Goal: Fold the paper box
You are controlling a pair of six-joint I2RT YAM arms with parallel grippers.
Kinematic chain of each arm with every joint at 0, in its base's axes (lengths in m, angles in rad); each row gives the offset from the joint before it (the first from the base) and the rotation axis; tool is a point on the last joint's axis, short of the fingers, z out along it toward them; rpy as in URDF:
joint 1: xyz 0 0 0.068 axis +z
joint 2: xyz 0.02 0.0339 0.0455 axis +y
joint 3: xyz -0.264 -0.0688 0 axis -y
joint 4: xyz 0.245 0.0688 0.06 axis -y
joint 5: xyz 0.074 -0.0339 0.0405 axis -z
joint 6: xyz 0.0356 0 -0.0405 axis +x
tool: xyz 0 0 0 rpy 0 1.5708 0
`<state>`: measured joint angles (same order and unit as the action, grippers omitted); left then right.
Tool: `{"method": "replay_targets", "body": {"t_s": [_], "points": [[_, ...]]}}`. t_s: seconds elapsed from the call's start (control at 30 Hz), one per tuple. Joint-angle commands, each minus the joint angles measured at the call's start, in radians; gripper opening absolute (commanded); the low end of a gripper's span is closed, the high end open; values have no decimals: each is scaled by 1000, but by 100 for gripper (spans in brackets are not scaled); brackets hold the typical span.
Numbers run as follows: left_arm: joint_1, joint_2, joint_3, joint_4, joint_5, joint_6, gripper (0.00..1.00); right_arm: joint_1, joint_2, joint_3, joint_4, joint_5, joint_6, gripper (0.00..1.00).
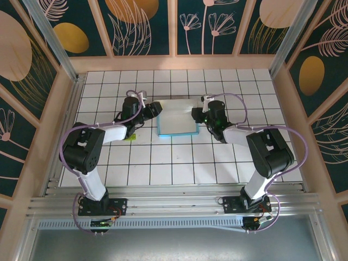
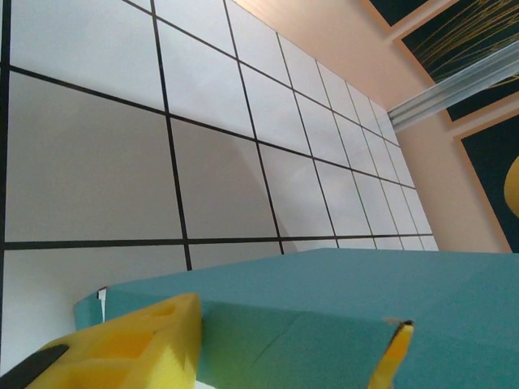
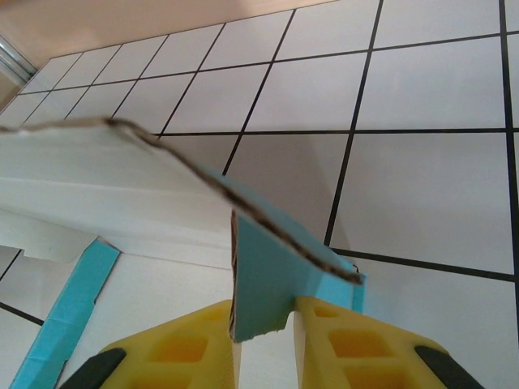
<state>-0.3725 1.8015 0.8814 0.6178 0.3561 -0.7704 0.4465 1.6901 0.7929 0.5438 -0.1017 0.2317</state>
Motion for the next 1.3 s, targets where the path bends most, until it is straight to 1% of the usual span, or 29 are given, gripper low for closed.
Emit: {"method": "replay_targets", "body": {"t_s": [0.0, 0.13, 0.27, 0.37, 0.43, 0.53, 0.6, 0.63, 0.67, 0.7, 0.73, 0.8, 0.87, 0.93, 1.0, 1.03, 1.1, 1.17, 1.2, 1.23, 1.27], "points": [[-24, -12, -16, 79, 70, -91, 43, 23, -25, -23, 27, -29, 31, 24], [-33, -7, -2, 62, 70, -96, 43, 27, -28, -26, 33, -33, 32, 24], [-34, -9, -22, 30, 45, -75, 42, 30, -30, -34, 35, -33, 33, 24], [-34, -19, -35, -1, 36, -29, 42, 29, -40, -47, 35, -32, 20, 24], [-34, -25, -29, -27, 39, 17, 43, 29, -64, -43, 2, -29, -2, 27], [-34, -21, 7, -84, 36, 73, 44, 26, -134, -33, -92, -33, -41, 36], [-35, -20, 22, -85, 45, 87, 45, 11, -200, -47, -143, -48, -83, 49], [-35, -21, 26, -85, 47, 89, 45, -4, -227, -50, -174, -67, -104, 54], [-36, -23, 30, -84, 51, 96, 47, -29, -255, -47, -214, -97, -121, 66], [-36, -28, 33, -83, 53, 105, 52, -61, -280, -45, -243, -146, -136, 73], [-36, -33, 34, -84, 52, 110, 56, -92, -297, -43, -259, -196, -150, 75], [-36, -62, 24, -84, 34, 137, 67, -149, -318, -33, -296, -286, -162, 78], [-36, -124, 8, -106, -23, 175, 75, -180, -333, -23, -324, -332, -160, 81], [-36, -206, -17, -158, -102, 231, 80, -187, -356, -23, -338, -351, -155, 82], [-36, -317, -48, -243, -212, 284, 81, -190, -387, -35, -324, -360, -131, 83], [-36, -383, -64, -306, -267, 325, 82, -189, -405, -44, -310, -367, -116, 84], [-36, -495, -76, -463, -325, 474, 82, -191, -434, -55, -295, -391, -112, 85], [-36, -583, -63, -667, -395, 697, 82, -193, -459, -56, -309, -399, -125, 86], [-36, -606, -60, -735, -439, 802, 83, -195, -467, -54, -316, -408, -136, 86], [-36, -623, -65, -788, -503, 934, 85, -198, -475, -51, -322, -417, -146, 87], [-34, -624, -70, -837, -541, 1060, 88, -202, -478, -46, -325, -436, -152, 88]]}}
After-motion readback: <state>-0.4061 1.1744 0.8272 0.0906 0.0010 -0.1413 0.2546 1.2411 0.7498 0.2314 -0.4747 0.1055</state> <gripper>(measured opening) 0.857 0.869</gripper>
